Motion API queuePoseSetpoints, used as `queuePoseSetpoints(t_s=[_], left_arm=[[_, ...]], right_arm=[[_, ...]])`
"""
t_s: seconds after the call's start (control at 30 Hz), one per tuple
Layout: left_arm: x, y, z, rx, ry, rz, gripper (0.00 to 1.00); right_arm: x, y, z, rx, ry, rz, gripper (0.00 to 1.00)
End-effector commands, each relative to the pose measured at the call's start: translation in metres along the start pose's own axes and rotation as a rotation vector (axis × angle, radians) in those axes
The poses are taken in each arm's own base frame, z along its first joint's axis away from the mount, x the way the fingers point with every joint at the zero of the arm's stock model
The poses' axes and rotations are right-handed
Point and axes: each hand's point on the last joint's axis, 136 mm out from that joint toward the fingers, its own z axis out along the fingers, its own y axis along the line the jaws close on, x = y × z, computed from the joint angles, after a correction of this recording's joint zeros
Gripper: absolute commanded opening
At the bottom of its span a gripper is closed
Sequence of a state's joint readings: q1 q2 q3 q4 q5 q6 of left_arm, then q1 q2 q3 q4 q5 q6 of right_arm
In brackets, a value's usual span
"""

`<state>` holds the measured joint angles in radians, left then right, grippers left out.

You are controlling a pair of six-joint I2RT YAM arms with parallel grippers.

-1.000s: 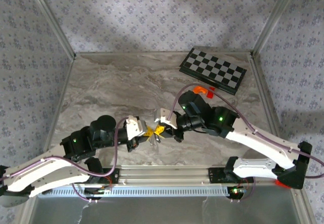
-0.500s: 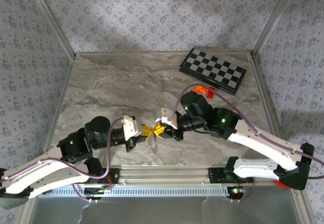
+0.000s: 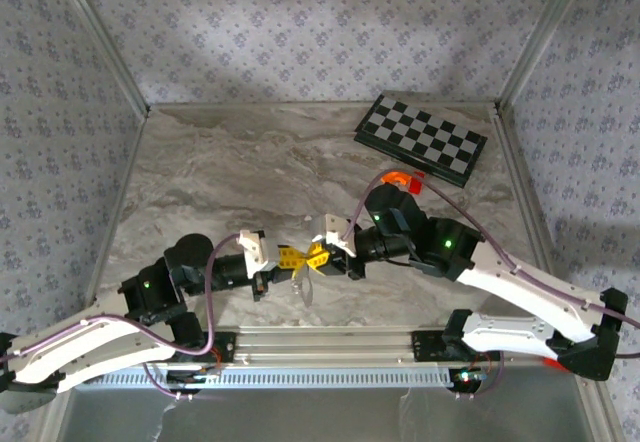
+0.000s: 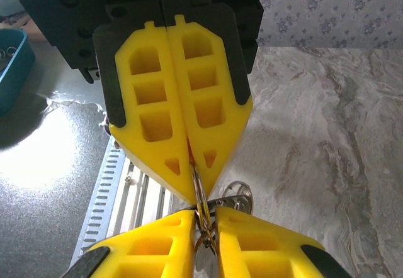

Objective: Put the keys on the keyring

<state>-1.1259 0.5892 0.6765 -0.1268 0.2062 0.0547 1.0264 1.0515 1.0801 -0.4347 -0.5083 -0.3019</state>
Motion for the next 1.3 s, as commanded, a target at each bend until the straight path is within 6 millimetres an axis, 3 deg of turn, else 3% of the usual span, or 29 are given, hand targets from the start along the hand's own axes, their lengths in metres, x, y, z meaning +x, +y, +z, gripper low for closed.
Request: queuePoseSetpoints(t_s=[0.0,0.13,0.47,0.57,0.63,0.7,0.93,1.03,1.23,1.27], left_arm=[[-0.023,-0.005,-0.005,0.027,-0.092,0.007,0.0],[-0.022,-0.006,-0.005,0.029,-0.089,0.005,0.0],[-0.018,-0.001,-0.005,0.003,-0.065,-0.001,0.0],[-0.009,0.005,-0.004,-0.036,-0.008,-0.009,0.02],[0.0,0.006,-0.002,-0.039,0.048,-0.01,0.11],[0.005,0.008,-0.001,-0.045,0.096,-0.009,0.14],[0.006,0.01,-0.007,-0.059,0.121,0.007,0.09],[0.004,0.008,-0.009,-0.054,0.118,0.011,0.0],[-0.007,0.001,-0.014,-0.021,0.061,0.012,0.0],[-0.011,0.0,-0.015,-0.012,0.043,0.01,0.0]], right_arm=[[-0.013,0.004,-0.006,-0.021,-0.066,-0.001,0.2],[-0.015,0.003,-0.006,-0.023,-0.081,0.003,0.2],[-0.012,-0.001,-0.008,0.004,-0.069,-0.002,0.0],[-0.009,-0.004,-0.007,0.024,-0.039,0.002,0.0],[-0.003,-0.003,-0.004,0.023,0.01,-0.01,0.0],[0.002,-0.001,-0.001,0.011,0.048,-0.023,0.0],[0.006,0.012,0.011,-0.041,0.096,-0.059,0.0],[0.005,0.013,0.011,-0.048,0.101,-0.062,0.0],[-0.001,0.012,0.009,-0.036,0.081,-0.071,0.0],[-0.002,0.011,0.009,-0.035,0.075,-0.072,0.04]])
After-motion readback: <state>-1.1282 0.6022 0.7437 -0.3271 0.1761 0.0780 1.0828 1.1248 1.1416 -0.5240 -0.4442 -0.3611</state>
